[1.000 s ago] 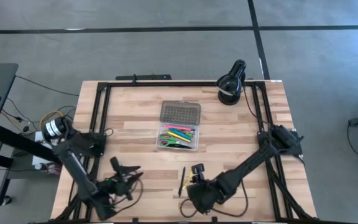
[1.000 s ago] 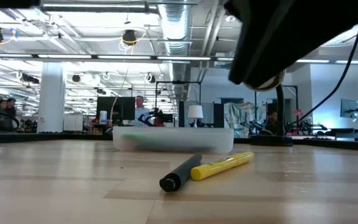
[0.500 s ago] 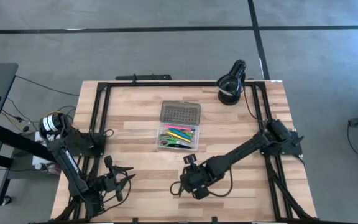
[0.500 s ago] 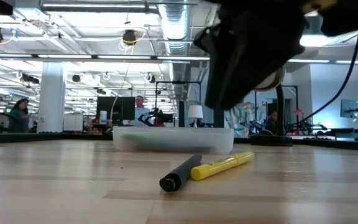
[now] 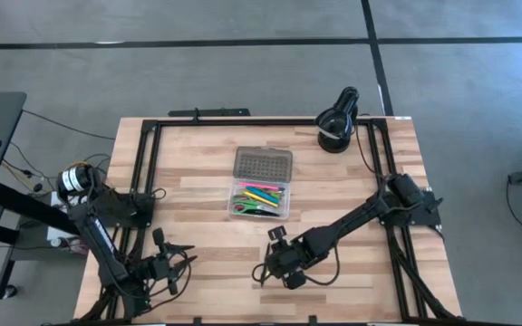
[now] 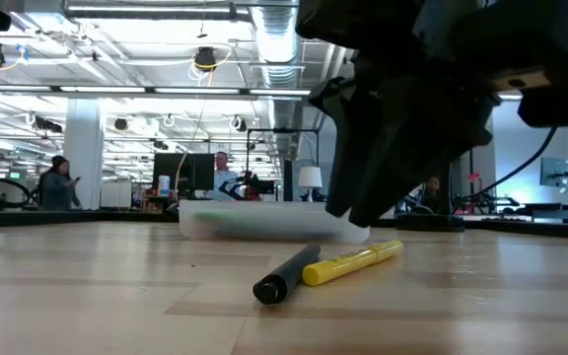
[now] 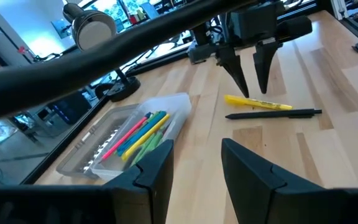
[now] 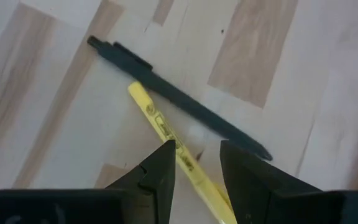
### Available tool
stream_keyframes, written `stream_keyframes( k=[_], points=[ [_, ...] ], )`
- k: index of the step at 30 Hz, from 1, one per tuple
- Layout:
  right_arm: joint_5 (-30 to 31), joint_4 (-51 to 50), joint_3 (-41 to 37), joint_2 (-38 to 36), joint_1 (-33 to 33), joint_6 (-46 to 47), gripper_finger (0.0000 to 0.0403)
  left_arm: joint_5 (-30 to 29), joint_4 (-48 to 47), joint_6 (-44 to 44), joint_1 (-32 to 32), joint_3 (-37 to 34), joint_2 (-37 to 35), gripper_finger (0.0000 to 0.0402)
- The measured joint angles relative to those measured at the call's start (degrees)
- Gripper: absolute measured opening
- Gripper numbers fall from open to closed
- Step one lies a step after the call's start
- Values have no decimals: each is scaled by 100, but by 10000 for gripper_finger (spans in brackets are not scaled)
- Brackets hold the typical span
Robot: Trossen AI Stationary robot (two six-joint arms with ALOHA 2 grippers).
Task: Pick & place school supplies into a supply box
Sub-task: Put the yellow pen into the transparent supply box
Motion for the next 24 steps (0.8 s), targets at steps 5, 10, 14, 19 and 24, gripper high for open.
stream_keyframes(
  k=[5, 10, 14, 19, 24],
  points=[
    [-54, 188, -116, 2, -7, -1, 120, -12, -5, 15, 2, 0, 0, 130],
    [-81, 177, -123, 2, -8, -3, 120, -31, -45, 37, 2, 0, 0, 130],
    [-87, 258, -123, 2, -13, -36, 120, -31, -46, 42, 2, 0, 0, 130],
    [-89, 313, -150, 4, -13, -136, 120, -29, -46, 42, 2, 0, 0, 130],
    [-96, 654, -414, 9, -15, -143, 120, -7, -46, 41, 2, 0, 0, 130]
  ],
)
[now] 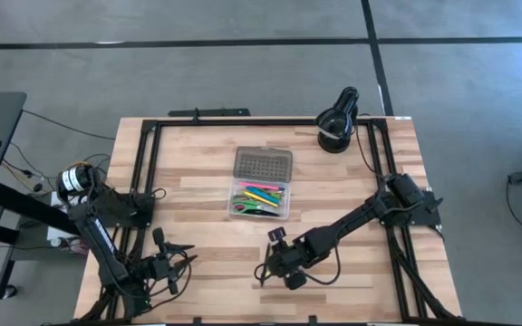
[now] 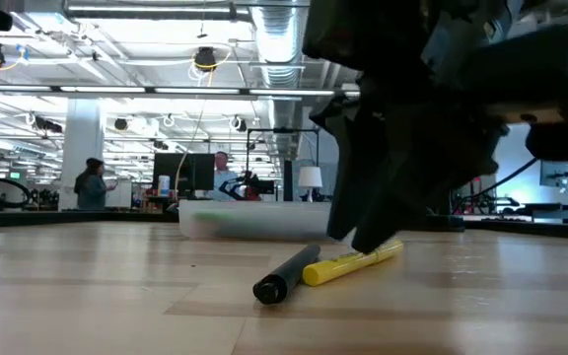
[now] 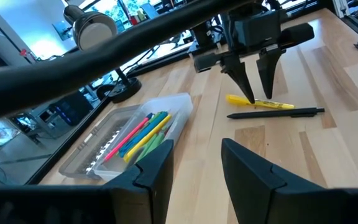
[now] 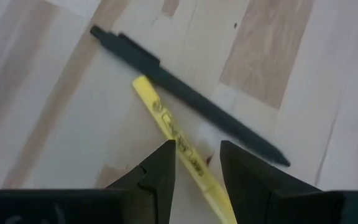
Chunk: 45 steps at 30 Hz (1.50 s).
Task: Pick & place school supplies into a supply box
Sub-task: Put the yellow pen into the transparent supply box
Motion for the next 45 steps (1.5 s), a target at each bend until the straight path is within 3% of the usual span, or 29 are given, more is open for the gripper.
stream_keyframes(
  k=[24, 45],
  points=[
    [-146, 445, -472, -26, -111, 327, 118, 0, -4, 5, 0, 0, 0, 130],
    [-267, 255, -472, -9, 7, 841, 23, 2, -1, 9, 0, 0, 0, 130]
  ],
)
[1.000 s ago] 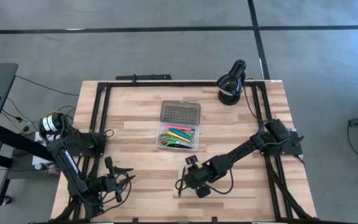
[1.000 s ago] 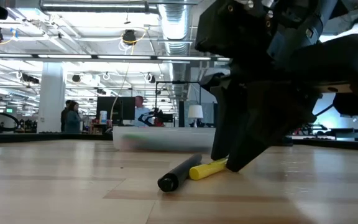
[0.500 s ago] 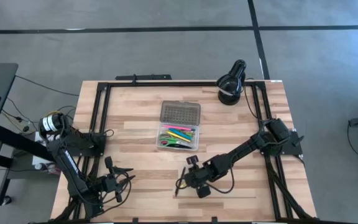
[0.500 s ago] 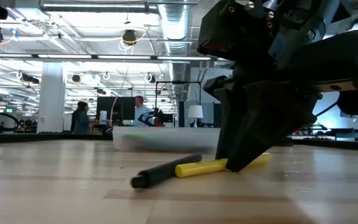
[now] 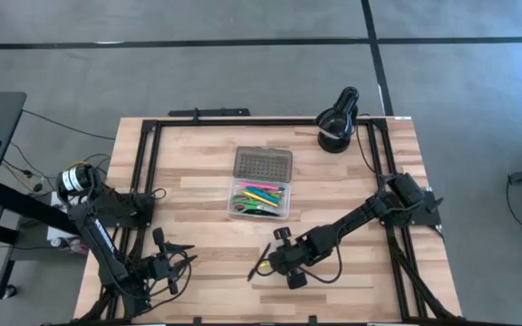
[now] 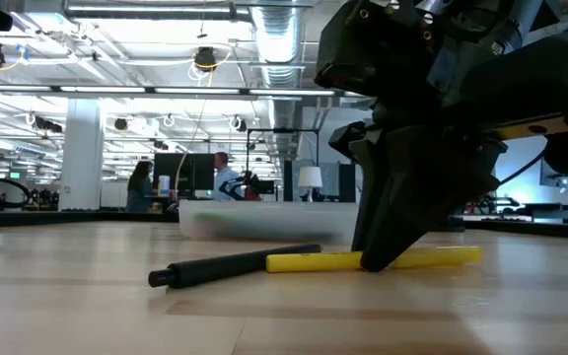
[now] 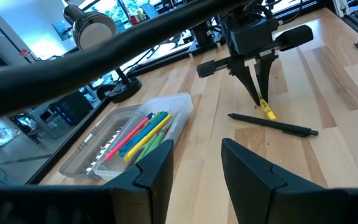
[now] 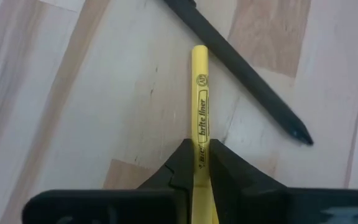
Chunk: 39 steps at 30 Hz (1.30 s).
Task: Pick & place school supplies into a supply box
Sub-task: Put the yellow pen into the transparent supply box
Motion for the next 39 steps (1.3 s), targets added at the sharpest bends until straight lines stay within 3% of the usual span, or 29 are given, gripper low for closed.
stream_keyframes(
  k=[16, 26, 39],
  points=[
    [73, -678, 21, -31, 321, 1117, 18, 22, 2, -9, 0, 0, 0, 129],
    [-31, -1895, 806, 31, 358, 1001, 14, 22, 2, -9, 2, 0, 0, 129],
    [272, -2637, 1350, 15, 351, 968, 13, 17, 2, -7, 2, 0, 1, 129]
  ],
)
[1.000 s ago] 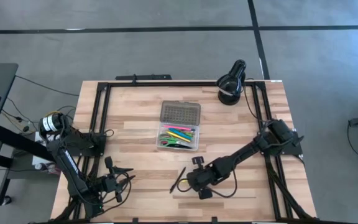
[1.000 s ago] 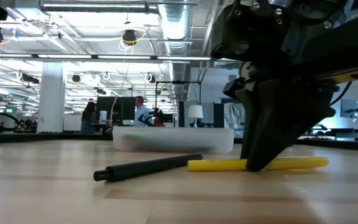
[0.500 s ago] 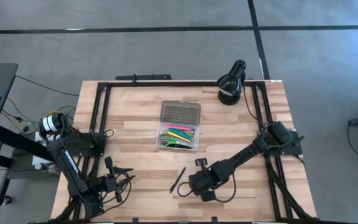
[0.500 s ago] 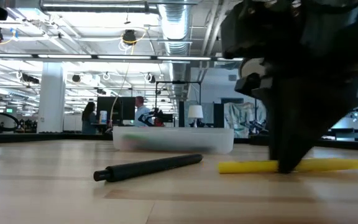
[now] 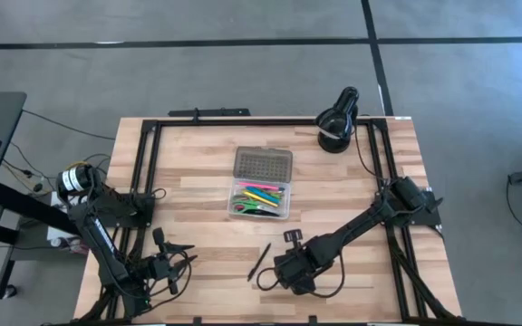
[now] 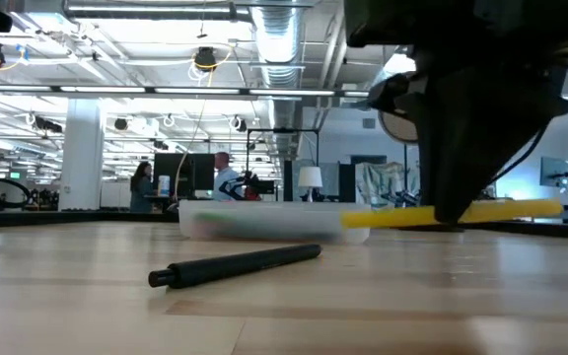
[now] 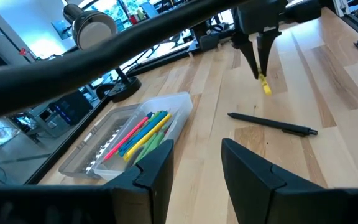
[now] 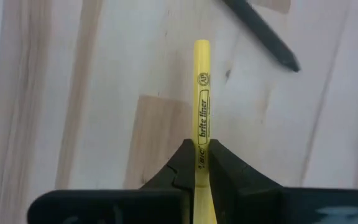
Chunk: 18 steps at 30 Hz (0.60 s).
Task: Pick & place school supplies into a supply box
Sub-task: Put the yellow pen into the transparent supply box
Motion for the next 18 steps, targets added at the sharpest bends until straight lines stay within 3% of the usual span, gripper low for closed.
stream_keyframes(
  k=[10, 14, 18],
  points=[
    [1129, -620, 556, -17, -366, -528, 14, -24, -2, 10, 0, 0, 0, 130],
    [1771, -575, 749, -19, -819, -647, 15, -33, -2, 35, 0, 0, 1, 130],
    [1836, -331, 781, -19, -1443, -647, 15, -42, -2, 39, 0, 0, 1, 130]
  ],
)
